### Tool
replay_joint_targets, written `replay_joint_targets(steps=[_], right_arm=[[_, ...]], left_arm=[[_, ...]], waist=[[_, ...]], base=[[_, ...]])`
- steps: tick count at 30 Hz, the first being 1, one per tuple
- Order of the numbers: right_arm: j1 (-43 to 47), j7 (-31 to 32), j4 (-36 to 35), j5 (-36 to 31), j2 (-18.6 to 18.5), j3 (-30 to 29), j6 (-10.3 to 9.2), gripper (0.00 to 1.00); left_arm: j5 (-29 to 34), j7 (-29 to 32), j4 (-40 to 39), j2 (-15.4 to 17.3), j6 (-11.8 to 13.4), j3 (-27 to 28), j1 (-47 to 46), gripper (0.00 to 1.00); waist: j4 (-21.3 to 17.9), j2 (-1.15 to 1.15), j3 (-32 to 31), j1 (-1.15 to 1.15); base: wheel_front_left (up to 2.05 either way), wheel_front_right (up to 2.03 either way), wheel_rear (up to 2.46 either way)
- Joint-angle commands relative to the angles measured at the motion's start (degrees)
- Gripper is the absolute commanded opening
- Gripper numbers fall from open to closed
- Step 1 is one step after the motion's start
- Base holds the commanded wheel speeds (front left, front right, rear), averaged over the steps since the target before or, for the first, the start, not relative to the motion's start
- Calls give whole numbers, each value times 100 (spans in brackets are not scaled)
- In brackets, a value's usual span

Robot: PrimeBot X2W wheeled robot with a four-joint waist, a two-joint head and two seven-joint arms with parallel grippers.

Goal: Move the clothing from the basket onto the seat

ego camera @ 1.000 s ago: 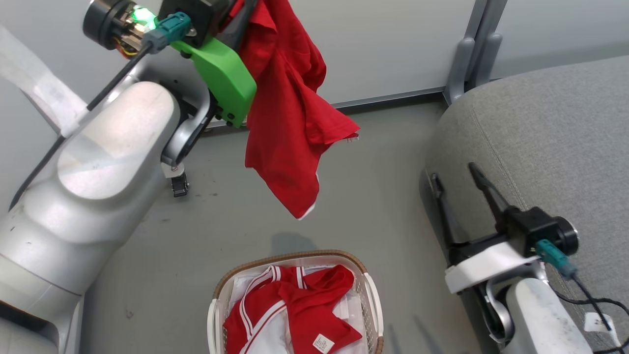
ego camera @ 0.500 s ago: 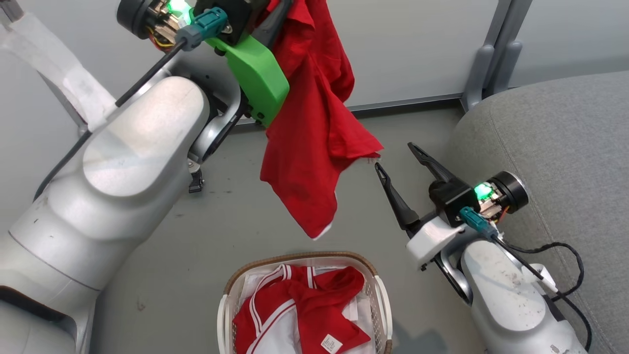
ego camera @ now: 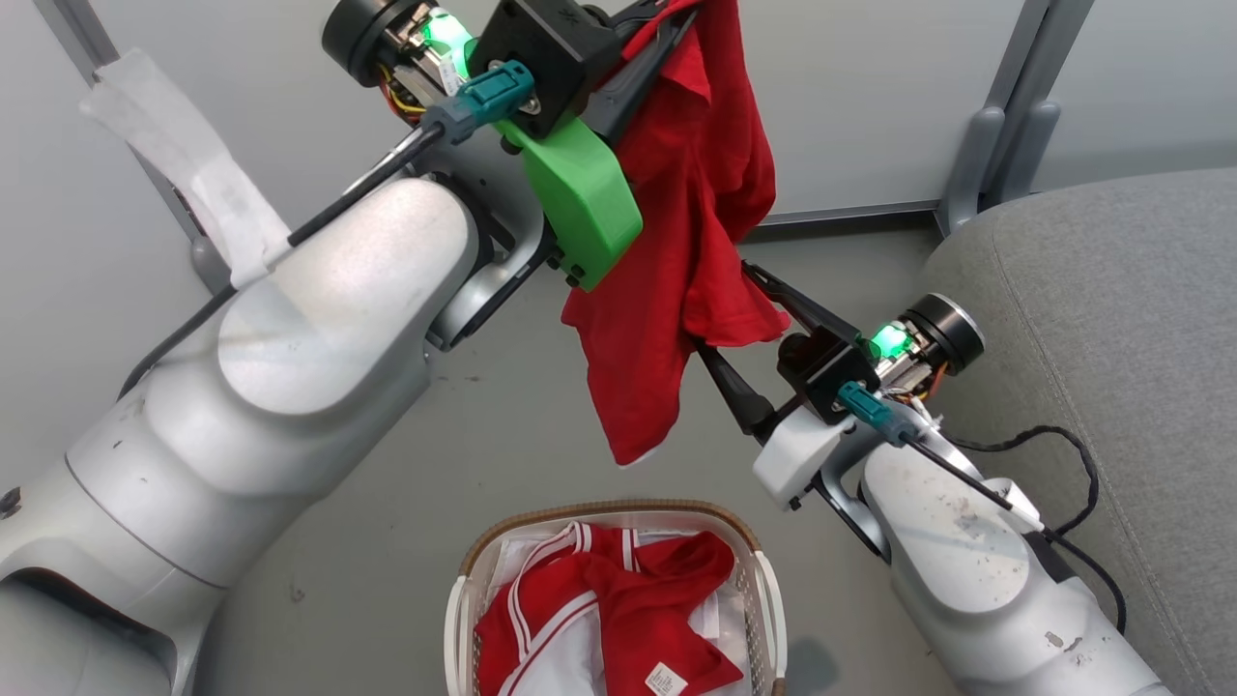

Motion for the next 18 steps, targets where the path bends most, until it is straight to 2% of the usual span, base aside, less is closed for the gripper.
replay_joint_targets(steps=[1,4,5,6,7,8,9,18], right_arm=[[-113,-3,73,53,-22,73,-8,100],[-318,-4,228,144,-22,272,-8,100],[-361,-4,297,181,-22,346,-8,85],[-421,-3,383,236,-22,437,-8,46],[-466,-4,432,292,-22,503,-8,32],[-525,-3,501,359,-22,579,-8,5],[-577,-4,541,410,-22,635,-8,0],[-395,-4,388,670,-23,700,-8,0]], left_arm=[[0,-21,-44,-27,-28,-14,86,0],[-10,-43,-98,-39,-35,-67,144,0],[-18,-41,-103,-40,-41,-80,163,0],[-21,-52,-107,-40,-47,-93,185,0],[-35,-56,-106,-38,-47,-102,208,0],[-50,-66,-97,-35,-42,-113,242,0],[-64,-80,-86,-22,-41,-119,276,0],[-288,-331,66,170,75,-60,806,0]], waist=[[25,0,-15,0],[58,0,-35,0],[66,0,-44,0],[76,0,-54,0],[84,0,-61,0],[93,0,-70,0],[101,0,-79,0],[83,0,-104,0]], base=[[0,0,0],[0,0,0],[0,0,0],[0,0,0],[0,0,0],[0,0,0],[0,0,0],[0,0,0]])
